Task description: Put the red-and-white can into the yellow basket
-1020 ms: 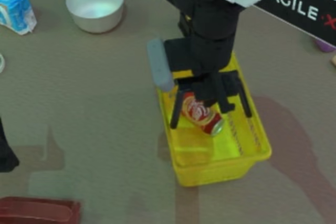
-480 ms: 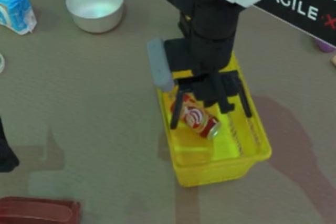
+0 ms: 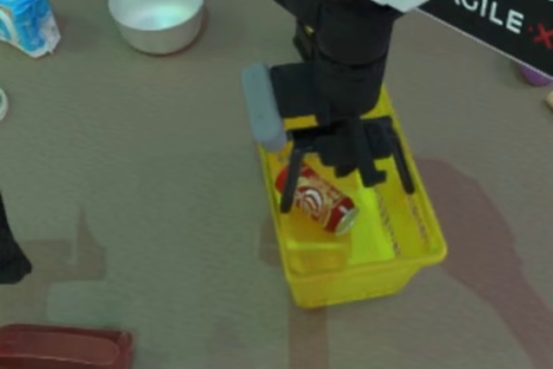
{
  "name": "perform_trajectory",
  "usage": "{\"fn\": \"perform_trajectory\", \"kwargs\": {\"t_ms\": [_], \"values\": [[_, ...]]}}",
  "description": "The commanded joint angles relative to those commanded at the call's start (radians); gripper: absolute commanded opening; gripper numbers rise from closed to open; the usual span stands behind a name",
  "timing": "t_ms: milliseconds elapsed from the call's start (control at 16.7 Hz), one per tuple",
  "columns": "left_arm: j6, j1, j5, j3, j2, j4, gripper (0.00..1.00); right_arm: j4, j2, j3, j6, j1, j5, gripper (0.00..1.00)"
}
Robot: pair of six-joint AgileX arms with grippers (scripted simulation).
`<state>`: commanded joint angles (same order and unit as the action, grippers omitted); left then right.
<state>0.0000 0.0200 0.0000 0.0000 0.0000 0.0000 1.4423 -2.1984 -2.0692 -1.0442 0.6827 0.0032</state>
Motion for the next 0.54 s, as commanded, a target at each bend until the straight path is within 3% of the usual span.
{"fn": "perform_trajectory", "kwargs": {"t_ms": [540], "values": [[0.0,0.0,0.0,0.0,0.0,0.0,1.0,0.195,0.012,-0.183,-0.038,-0.028,0.0,0.0]]}}
